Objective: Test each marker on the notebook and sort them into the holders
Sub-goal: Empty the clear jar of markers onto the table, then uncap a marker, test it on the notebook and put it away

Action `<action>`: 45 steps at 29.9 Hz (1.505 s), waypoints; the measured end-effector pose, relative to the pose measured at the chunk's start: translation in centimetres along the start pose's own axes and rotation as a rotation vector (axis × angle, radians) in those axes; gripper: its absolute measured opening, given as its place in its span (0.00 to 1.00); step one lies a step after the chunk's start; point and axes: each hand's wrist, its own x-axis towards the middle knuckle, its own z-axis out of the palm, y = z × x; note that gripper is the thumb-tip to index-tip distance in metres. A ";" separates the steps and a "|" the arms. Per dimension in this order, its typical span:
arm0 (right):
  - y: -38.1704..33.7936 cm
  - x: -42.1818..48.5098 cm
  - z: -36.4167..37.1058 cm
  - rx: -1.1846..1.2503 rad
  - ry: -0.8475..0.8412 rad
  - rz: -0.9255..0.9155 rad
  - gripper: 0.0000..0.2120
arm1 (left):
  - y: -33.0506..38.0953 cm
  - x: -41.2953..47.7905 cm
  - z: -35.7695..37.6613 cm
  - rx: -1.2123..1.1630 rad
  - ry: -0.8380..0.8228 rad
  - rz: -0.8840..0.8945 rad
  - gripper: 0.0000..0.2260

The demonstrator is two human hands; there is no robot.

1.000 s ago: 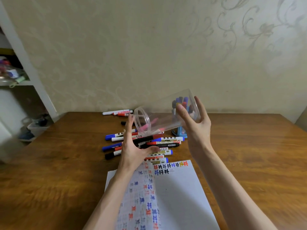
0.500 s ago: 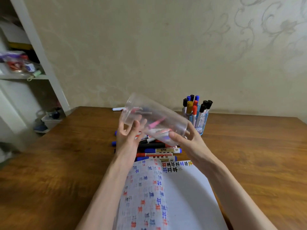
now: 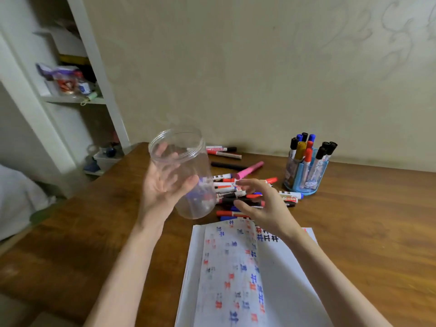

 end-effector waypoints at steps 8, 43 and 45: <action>0.5 0.3 1.4 -0.391 -0.104 -0.065 0.10 | -2.5 -1.2 -4.0 0.220 0.062 -0.054 0.43; 1.0 -3.2 0.0 -0.401 -0.222 -0.083 0.13 | -2.1 -4.6 9.0 0.195 0.095 0.182 0.11; 1.7 -3.1 -0.6 -0.398 -0.083 -0.091 0.10 | -3.4 -4.9 10.6 0.227 0.056 0.112 0.12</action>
